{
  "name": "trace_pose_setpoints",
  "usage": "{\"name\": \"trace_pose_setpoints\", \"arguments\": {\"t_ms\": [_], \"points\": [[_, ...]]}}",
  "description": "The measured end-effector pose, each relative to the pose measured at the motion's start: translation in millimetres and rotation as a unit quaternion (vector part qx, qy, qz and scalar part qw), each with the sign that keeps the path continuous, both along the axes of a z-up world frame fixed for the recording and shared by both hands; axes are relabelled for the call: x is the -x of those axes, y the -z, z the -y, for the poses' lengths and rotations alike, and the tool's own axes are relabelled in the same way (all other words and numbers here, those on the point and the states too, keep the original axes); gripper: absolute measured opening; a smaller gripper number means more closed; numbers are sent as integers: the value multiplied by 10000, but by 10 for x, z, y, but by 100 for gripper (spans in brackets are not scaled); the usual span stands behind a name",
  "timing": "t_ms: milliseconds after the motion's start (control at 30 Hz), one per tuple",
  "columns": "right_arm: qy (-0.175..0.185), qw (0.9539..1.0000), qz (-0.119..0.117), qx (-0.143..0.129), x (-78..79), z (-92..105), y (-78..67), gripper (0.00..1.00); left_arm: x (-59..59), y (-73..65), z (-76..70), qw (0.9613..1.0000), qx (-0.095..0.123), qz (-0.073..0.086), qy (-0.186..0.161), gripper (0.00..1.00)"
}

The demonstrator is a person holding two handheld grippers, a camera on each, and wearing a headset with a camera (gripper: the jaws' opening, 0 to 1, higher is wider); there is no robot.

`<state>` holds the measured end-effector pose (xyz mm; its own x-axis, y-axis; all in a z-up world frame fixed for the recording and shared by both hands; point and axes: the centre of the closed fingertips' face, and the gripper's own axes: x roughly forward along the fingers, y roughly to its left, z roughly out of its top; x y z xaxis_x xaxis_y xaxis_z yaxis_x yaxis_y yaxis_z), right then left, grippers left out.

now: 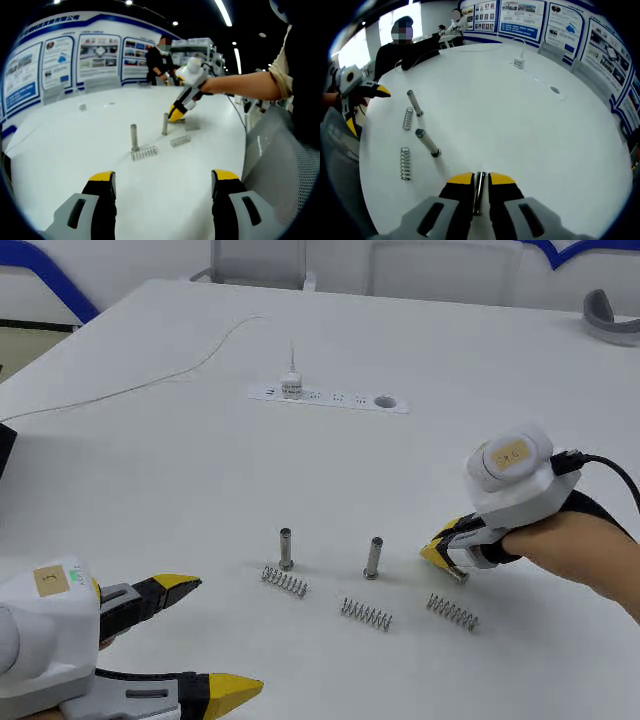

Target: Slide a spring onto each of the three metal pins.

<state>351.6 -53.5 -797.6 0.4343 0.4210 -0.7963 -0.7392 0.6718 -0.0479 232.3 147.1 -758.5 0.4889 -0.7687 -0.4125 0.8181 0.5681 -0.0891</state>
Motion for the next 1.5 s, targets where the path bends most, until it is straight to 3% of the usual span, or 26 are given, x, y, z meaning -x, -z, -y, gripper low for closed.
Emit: {"name": "trace_pose_setpoints", "arguments": {"t_ms": [600, 967, 1133, 1333, 1500], "points": [[58, 9996, -245, 100, 8, -10, 83, 10, 2, 13, -23, 10000, -6, -12, -33, 79], [61, 9989, -319, 339, 15, -13, 92, 9, 5, 11, -2, 10000, -7, -17, 15, 79], [115, 9993, -170, 319, 12, -12, 83, 9, -2, -1, 0, 10000, 3, -1, 8, 79], [284, 9993, -150, 196, 19, 3, 70, 9, 1, -53, -3, 10000, -4, 64, 22, 79], [320, 9994, -29, 97, 40, 1, -45, 9, -5, -68, -21, 10000, 6, 84, -11, 78]]}}
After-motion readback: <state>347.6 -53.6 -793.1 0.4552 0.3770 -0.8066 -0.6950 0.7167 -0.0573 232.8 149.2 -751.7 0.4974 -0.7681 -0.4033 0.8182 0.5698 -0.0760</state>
